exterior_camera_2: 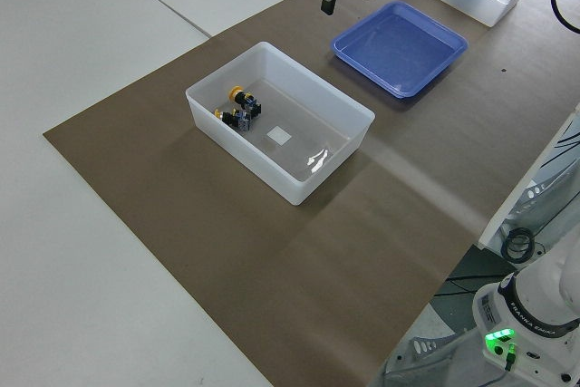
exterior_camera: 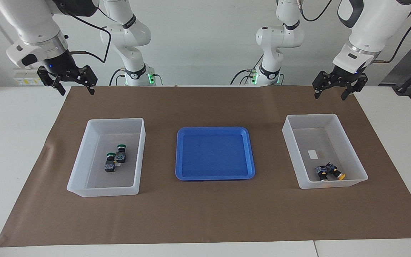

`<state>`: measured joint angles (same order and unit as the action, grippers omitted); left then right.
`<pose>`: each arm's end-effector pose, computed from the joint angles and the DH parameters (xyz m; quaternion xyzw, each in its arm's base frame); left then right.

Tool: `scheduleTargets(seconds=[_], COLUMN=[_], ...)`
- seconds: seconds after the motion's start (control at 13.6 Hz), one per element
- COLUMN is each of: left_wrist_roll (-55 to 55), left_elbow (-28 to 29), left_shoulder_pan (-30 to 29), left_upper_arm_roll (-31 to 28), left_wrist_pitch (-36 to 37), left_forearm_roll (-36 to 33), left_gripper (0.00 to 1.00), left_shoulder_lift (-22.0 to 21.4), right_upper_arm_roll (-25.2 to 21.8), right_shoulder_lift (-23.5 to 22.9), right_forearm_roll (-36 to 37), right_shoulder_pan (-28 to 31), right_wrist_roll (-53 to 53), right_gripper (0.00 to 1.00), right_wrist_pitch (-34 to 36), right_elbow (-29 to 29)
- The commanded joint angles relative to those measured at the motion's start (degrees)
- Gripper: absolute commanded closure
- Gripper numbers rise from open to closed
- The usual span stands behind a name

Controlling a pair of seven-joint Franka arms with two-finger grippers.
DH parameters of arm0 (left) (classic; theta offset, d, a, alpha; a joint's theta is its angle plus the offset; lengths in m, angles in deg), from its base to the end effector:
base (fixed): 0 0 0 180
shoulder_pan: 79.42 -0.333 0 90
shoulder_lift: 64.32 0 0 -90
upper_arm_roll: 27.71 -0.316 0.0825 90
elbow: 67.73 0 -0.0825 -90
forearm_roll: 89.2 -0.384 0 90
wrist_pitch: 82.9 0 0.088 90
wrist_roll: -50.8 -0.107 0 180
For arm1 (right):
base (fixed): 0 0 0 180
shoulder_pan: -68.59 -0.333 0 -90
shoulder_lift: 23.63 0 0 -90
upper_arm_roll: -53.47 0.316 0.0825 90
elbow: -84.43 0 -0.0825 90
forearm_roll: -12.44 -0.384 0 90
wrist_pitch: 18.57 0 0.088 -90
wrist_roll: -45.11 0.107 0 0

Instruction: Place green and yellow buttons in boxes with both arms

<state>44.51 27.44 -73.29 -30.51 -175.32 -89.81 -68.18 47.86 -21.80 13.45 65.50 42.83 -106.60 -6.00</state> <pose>0.5361 -0.0292 0.6222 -0.9964 0.0841 -0.0095 0.0039 0.5406 -0.0266 0.6354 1.0000 -0.0023 -0.0053 0.0070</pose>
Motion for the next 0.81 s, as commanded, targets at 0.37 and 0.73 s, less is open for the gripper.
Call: scheduleTargets(seconds=[0.37,0.73], left_wrist_roll=[2.5,2.4], left_elbow=[-5.1,-3.2], left_shoulder_pan=[-1.5,-1.3], left_upper_arm_roll=[0.2,0.2], left_wrist_pitch=[4.9,4.3], left_forearm_roll=[1.3,1.0], left_gripper=[0.0,0.0], left_shoulder_lift=[2.7,1.8], right_upper_arm_roll=[0.4,0.4], right_shoulder_lift=[1.2,1.2], right_forearm_roll=[-1.1,-1.1], right_shoulder_pan=[0.5,0.3], right_wrist_roll=[0.6,0.7], right_gripper=[0.0,0.0], right_wrist_pitch=[1.1,1.1], right_elbow=[0.1,-0.2])
